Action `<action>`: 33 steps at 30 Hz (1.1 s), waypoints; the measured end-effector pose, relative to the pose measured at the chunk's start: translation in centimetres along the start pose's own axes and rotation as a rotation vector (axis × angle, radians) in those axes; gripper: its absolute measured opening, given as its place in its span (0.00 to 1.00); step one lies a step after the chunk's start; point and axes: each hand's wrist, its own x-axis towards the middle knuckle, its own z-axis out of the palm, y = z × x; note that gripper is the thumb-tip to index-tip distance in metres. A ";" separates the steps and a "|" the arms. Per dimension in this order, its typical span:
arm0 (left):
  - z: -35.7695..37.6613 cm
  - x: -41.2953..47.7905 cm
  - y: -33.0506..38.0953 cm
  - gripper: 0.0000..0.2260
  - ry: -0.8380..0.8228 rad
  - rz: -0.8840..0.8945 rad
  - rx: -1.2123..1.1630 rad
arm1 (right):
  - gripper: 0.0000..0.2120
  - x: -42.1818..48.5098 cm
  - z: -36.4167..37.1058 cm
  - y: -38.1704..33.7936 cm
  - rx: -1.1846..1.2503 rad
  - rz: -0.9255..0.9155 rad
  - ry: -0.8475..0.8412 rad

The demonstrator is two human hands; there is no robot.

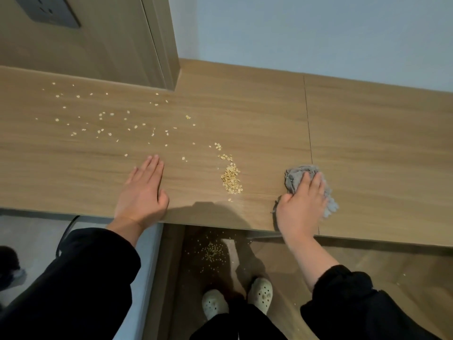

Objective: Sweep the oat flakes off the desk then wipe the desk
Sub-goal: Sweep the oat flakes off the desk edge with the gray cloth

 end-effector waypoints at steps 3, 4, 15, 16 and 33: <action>0.1 0.1 0.0 0.31 -0.006 0.010 0.010 | 0.32 -1.8 1.2 -3.7 -0.009 -0.082 -0.025; 0.1 0.1 0.0 0.31 -0.009 0.014 0.006 | 0.32 -2.6 1.8 -5.0 -0.015 -0.125 -0.036; -0.7 -0.7 -1.8 0.24 0.068 0.066 -0.381 | 0.31 -4.1 1.4 -3.9 0.035 0.164 0.055; -0.9 -1.0 -2.9 0.25 0.066 0.063 -0.334 | 0.31 -4.0 1.5 -4.4 0.025 0.204 0.058; -1.3 0.3 -5.7 0.29 -0.115 -0.204 0.057 | 0.31 -4.1 4.3 -14.2 -0.049 -0.028 -0.031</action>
